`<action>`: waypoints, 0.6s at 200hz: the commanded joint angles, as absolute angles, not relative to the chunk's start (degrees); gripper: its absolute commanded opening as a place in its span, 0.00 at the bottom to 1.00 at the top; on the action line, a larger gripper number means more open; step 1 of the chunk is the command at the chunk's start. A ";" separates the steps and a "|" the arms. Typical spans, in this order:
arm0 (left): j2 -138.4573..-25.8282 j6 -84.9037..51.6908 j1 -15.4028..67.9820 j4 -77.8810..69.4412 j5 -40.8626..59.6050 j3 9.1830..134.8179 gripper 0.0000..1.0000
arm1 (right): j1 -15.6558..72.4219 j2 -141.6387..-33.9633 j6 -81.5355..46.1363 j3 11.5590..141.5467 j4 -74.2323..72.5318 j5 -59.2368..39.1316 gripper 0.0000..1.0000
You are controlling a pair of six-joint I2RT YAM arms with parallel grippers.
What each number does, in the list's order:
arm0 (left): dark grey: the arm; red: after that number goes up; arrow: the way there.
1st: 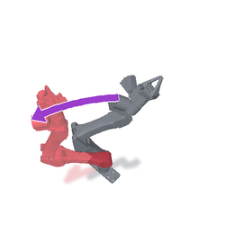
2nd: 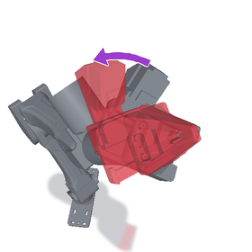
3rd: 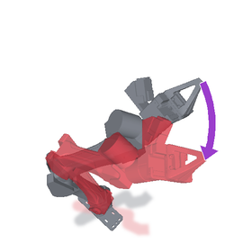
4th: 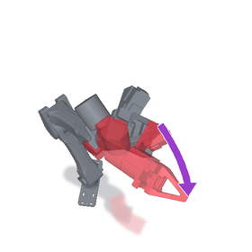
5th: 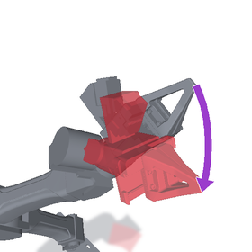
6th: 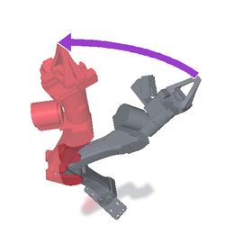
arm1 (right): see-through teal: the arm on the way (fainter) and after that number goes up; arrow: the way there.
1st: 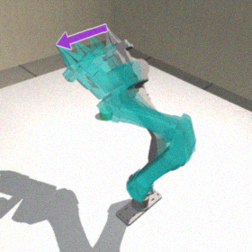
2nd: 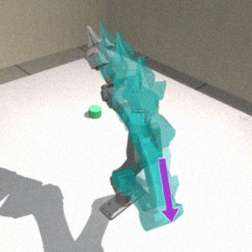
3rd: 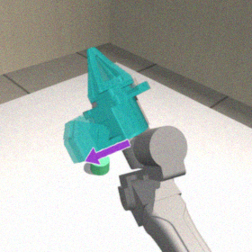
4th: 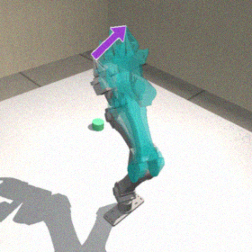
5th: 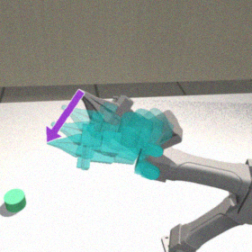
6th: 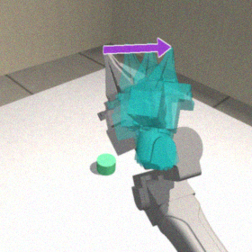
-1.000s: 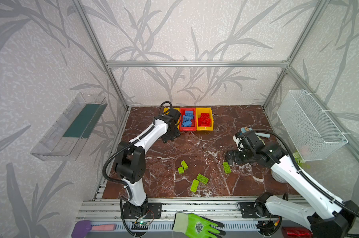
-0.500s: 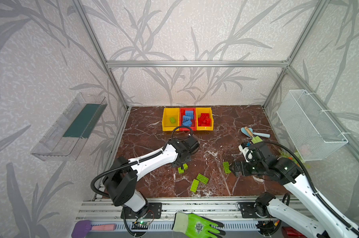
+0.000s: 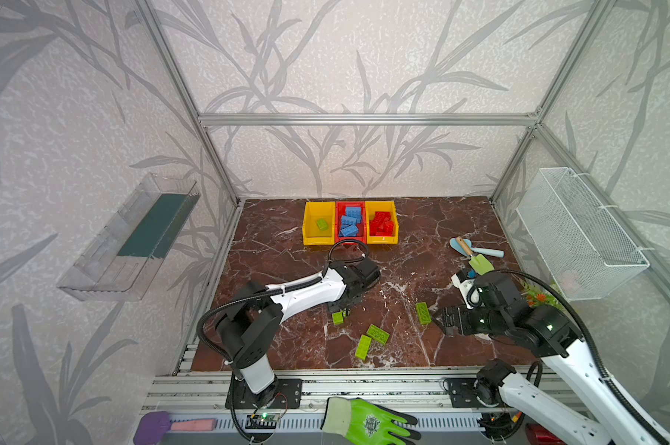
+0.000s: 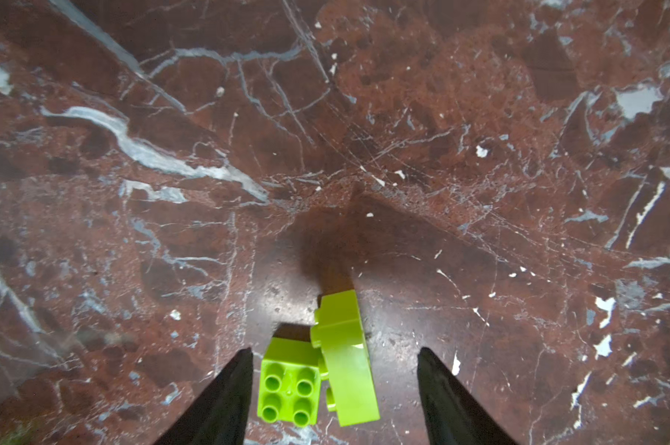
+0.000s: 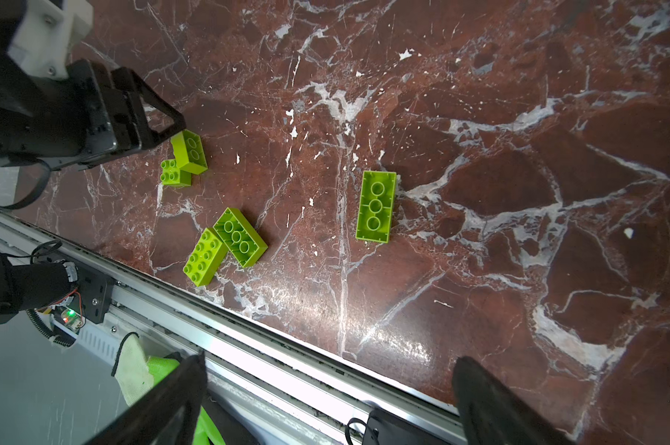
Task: Sort the legos into containers by color
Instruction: 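Reach the left gripper to another green brick and grasp it, then carry the green brick with the left gripper into the yellow bin and release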
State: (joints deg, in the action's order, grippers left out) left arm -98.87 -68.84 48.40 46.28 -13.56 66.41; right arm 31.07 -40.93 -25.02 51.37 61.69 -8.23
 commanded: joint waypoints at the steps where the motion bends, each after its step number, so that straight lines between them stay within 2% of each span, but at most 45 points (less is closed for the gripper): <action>1: -100.97 -67.78 48.95 44.74 -13.29 68.46 0.68 | 31.24 -40.03 -25.57 52.63 63.54 -8.96 1.00; 65: -104.11 -68.04 48.95 42.35 -11.86 66.68 0.65 | 31.29 -39.69 -25.49 53.08 64.50 -9.14 1.00; 120: -104.79 -68.12 48.95 42.07 -11.60 65.82 0.48 | 31.28 -40.52 -25.40 52.91 64.08 -9.14 1.00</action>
